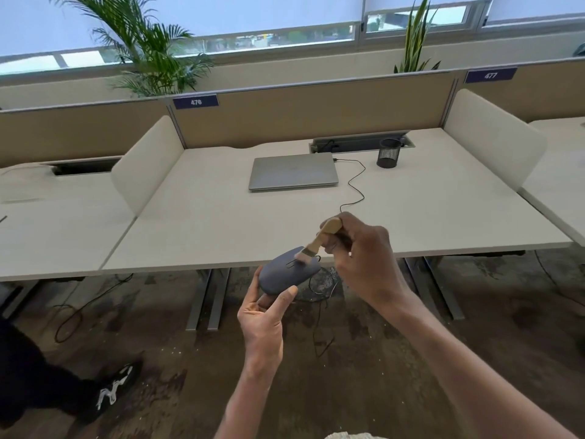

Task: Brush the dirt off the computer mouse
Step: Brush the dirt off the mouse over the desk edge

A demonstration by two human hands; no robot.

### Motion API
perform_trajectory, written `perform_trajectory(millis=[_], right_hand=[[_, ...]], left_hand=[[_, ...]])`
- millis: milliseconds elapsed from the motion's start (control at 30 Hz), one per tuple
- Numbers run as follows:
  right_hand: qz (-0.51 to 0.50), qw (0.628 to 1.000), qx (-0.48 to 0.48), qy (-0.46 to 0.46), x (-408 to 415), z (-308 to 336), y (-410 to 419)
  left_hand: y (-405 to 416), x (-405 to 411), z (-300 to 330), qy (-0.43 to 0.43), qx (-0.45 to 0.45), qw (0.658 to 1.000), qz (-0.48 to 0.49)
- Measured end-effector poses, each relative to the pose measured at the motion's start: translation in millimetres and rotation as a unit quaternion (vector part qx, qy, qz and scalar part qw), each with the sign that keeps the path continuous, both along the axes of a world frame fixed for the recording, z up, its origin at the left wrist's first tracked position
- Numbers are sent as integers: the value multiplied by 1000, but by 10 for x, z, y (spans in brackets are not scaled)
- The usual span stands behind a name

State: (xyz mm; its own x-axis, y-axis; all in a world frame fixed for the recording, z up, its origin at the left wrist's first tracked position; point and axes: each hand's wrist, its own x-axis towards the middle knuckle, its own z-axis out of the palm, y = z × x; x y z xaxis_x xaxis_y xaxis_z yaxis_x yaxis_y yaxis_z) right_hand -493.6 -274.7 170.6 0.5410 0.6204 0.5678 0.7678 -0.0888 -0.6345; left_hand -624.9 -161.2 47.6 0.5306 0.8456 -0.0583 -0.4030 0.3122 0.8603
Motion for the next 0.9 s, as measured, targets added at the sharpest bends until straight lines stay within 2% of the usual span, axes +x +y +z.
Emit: perform_trajectory(millis=[133, 300, 467, 567, 700, 800, 900], right_hand=[[37, 998, -47, -16, -178, -27, -37], [-17, 998, -40, -55, -110, 133, 90], [109, 990, -52, -70, -485, 33, 91], [139, 986, -63, -72, -631, -123, -13], [75, 996, 56, 15, -402, -138, -121], [22, 993, 63, 96, -188, -215, -177], [-54, 991, 66, 105, 6, -343, -295]], left_hand=[[-19, 9, 13, 2, 4, 1000, -7], [-62, 14, 30, -2, 16, 1000, -10], [-72, 34, -10, -10, 0, 1000, -12], [-62, 16, -58, 7, 4, 1000, -11], [-58, 23, 1, -3, 18, 1000, -11], [-48, 18, 16, -1, 20, 1000, -13], [-71, 40, 21, 0, 13, 1000, -11]])
